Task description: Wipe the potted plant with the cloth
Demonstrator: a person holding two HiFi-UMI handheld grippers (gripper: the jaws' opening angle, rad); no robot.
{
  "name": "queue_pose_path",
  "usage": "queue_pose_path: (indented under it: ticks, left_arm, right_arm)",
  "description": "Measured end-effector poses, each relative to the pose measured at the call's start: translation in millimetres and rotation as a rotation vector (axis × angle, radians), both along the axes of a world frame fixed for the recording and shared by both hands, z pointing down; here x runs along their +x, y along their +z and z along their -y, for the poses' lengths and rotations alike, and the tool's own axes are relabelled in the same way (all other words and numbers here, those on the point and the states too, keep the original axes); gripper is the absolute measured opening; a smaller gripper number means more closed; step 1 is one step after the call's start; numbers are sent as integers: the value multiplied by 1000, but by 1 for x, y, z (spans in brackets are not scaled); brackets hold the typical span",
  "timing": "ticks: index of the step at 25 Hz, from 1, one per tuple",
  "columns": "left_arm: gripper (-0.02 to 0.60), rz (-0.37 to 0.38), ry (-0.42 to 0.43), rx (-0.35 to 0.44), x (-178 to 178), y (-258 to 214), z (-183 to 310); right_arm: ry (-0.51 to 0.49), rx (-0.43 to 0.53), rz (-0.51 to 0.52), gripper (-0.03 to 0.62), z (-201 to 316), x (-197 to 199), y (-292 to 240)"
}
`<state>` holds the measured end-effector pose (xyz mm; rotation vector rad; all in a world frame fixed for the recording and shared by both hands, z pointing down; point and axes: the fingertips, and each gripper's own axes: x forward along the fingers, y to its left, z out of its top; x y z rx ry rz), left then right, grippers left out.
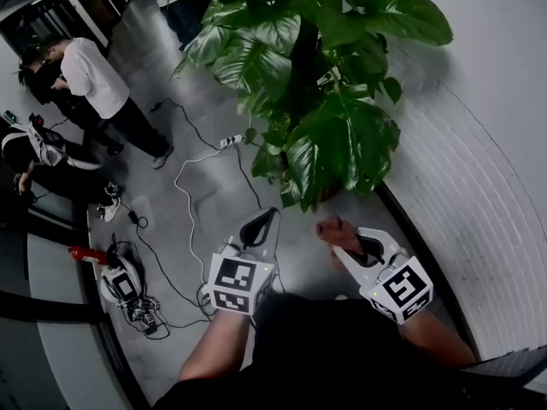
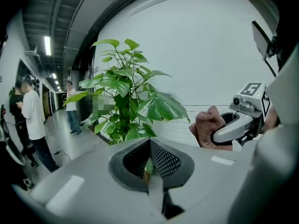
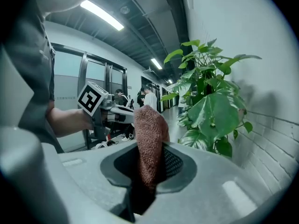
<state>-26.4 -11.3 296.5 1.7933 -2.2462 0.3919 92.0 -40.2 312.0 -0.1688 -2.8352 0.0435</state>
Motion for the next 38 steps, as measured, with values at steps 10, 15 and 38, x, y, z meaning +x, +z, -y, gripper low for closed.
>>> queue_pose_path:
  ticks: [10,15,38]
  left_arm:
    - [17,-15,264,-42,-106,26,26]
    - [17,-1,435,-59,-156,39,36]
    - [17,96,691,-128,-179,162,203]
  right_arm:
    - [328,-15,-66,66,12,-103,24]
    - [522,-39,-104,64,9,-149,36]
    - [907,248,-241,64,166,-228,94]
